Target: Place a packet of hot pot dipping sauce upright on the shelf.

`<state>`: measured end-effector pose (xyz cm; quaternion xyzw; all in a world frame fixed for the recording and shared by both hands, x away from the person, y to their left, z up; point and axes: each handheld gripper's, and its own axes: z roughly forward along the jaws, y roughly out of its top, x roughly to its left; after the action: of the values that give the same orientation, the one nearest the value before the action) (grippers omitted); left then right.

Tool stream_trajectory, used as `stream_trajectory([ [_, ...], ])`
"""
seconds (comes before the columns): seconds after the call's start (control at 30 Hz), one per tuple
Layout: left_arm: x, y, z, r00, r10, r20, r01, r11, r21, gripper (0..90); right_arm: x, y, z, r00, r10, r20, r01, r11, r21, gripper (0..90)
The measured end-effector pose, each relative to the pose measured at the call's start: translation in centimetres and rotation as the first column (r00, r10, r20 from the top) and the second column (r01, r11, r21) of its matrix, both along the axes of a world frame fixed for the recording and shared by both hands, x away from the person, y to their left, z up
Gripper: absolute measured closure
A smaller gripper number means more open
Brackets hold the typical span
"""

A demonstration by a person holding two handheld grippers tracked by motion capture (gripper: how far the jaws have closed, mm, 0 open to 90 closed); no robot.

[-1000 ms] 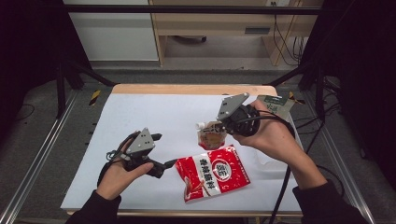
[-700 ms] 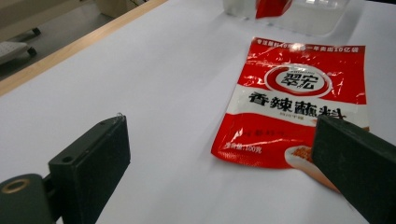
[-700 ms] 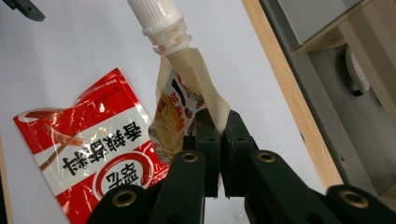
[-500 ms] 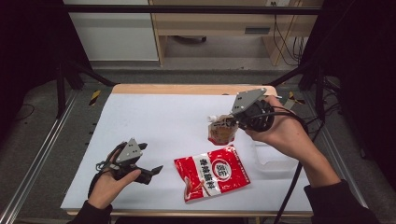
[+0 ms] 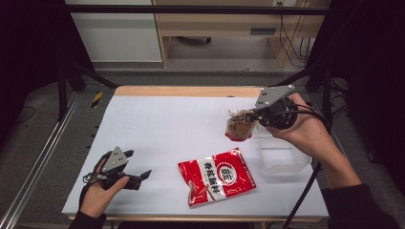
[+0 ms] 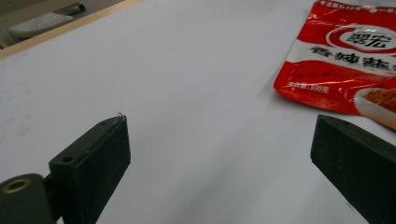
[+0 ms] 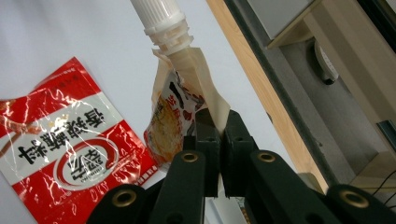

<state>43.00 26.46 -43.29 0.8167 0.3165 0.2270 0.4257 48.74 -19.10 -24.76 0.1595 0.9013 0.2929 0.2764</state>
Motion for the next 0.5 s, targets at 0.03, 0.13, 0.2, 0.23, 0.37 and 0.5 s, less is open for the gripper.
stream_trajectory([
  [0.03,0.0,0.3,-0.2,0.9999,0.013,0.002,-0.013,0.9999,0.005,4.8,0.1,-0.3,0.0,1.0000,-0.004,0.003,0.004,1.000,-0.002,87.9],
  [0.13,0.0,0.9,-0.6,0.9996,0.028,-0.003,-0.028,0.9994,0.022,4.8,0.4,-1.8,0.0,0.9996,-0.026,0.009,0.026,1.000,0.002,87.9],
  [0.2,0.1,1.2,-0.7,0.9991,0.042,-0.003,-0.042,0.9990,0.017,4.8,0.4,-2.5,-0.1,0.9992,-0.039,0.012,0.039,0.999,0.004,87.9],
  [0.23,0.2,1.4,-0.6,0.9986,0.053,-0.001,-0.053,0.9986,0.002,4.8,0.4,-2.9,-0.1,0.9989,-0.045,0.015,0.045,0.999,0.007,87.9],
  [0.37,0.3,1.4,-0.8,0.9982,0.059,-0.006,-0.059,0.9981,0.015,4.8,0.4,-3.9,-0.3,0.9981,-0.059,0.017,0.059,0.998,0.007,87.9],
  [0.5,0.4,1.4,-0.9,0.9981,0.061,-0.005,-0.061,0.9979,0.021,4.8,0.5,-5.3,-0.8,0.9963,-0.083,0.022,0.083,0.997,0.001,87.9],
])
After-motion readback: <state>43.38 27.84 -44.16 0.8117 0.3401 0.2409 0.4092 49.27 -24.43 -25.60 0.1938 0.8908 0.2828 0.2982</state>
